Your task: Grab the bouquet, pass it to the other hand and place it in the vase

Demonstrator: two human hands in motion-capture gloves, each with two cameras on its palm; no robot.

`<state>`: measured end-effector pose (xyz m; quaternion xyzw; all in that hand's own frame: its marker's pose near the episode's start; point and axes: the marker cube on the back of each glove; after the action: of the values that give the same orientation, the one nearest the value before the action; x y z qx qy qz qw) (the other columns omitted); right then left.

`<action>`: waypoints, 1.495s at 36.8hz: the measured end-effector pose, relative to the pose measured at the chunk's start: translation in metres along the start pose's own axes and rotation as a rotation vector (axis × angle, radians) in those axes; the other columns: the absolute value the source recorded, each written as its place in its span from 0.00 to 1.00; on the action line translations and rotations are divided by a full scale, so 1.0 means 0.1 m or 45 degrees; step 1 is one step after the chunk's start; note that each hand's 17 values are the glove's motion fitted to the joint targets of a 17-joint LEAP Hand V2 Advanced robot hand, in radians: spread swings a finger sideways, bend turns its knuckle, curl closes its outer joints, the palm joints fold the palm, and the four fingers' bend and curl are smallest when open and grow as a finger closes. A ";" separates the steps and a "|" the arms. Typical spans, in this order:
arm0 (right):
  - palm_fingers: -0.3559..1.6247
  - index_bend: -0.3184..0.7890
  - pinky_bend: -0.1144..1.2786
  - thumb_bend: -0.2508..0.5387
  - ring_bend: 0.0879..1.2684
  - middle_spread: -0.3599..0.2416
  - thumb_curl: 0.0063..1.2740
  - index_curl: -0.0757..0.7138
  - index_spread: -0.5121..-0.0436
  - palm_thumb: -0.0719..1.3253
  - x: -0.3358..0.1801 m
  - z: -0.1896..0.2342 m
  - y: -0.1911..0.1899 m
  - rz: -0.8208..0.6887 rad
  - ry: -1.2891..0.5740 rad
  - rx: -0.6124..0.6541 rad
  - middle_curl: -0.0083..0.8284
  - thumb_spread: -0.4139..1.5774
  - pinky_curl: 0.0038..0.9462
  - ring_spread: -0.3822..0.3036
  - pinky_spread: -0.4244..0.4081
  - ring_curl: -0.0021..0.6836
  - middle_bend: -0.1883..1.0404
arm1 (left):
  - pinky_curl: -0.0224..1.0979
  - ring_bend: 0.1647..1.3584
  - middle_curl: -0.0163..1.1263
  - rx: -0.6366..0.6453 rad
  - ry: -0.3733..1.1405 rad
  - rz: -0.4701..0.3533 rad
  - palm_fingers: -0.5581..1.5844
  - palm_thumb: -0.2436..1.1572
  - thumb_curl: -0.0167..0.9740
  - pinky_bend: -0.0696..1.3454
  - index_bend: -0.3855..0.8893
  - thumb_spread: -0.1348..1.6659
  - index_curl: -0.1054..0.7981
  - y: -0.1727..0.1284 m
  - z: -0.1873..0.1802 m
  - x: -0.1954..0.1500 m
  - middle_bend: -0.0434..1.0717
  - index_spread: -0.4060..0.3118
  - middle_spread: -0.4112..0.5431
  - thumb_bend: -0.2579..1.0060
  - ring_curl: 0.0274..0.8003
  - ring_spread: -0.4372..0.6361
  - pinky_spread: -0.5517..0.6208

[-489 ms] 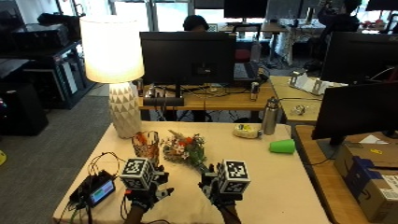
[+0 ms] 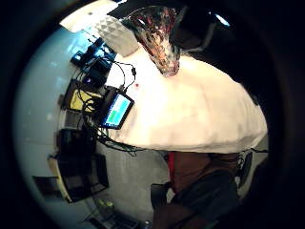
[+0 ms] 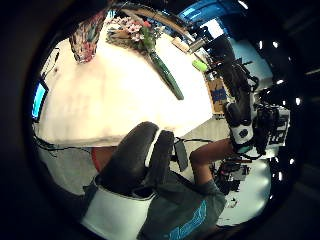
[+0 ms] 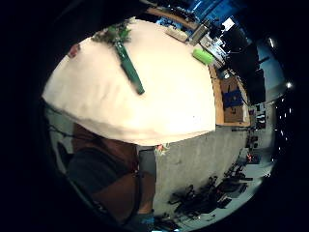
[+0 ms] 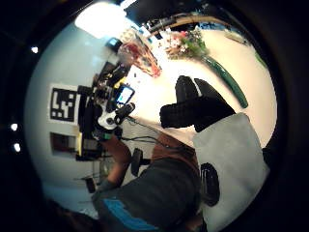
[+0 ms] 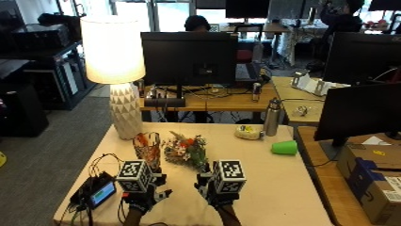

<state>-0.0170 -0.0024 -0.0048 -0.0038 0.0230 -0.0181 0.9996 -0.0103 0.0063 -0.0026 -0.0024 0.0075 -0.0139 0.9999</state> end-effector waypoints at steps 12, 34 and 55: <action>0.34 0.42 0.34 0.57 0.12 0.69 0.21 0.42 0.36 0.45 0.07 0.03 0.01 -0.005 0.014 0.016 0.32 0.80 0.28 0.87 0.94 0.27 0.33 | 0.27 0.38 0.28 0.018 0.011 0.000 0.44 0.26 0.23 0.38 0.39 0.59 0.28 0.00 -0.03 -0.05 0.28 0.44 0.48 0.18 0.31 0.58 0.81; 0.25 0.39 0.42 0.39 0.17 0.71 0.24 0.38 0.39 0.48 1.32 0.93 -0.61 0.282 -0.084 0.099 0.37 0.77 0.36 0.89 0.95 0.35 0.31 | 0.30 0.38 0.31 0.063 0.098 0.025 0.43 0.25 0.28 0.38 0.39 0.60 0.33 -0.06 0.19 -0.07 0.24 0.44 0.50 0.18 0.33 0.60 0.81; 0.31 0.45 0.47 0.36 0.20 0.69 0.28 0.41 0.50 0.60 1.27 2.12 -1.01 0.329 -0.067 -0.350 0.40 0.76 0.37 0.87 0.91 0.37 0.33 | 0.32 0.37 0.32 0.053 0.175 -0.010 0.43 0.24 0.30 0.37 0.39 0.60 0.36 -0.08 0.35 -0.22 0.22 0.44 0.51 0.18 0.34 0.60 0.81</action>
<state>0.1159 -0.1067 0.2021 -0.1379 -0.0005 0.1139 0.9839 -0.0316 -0.0009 0.0327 0.0191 0.0759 -0.0182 0.9968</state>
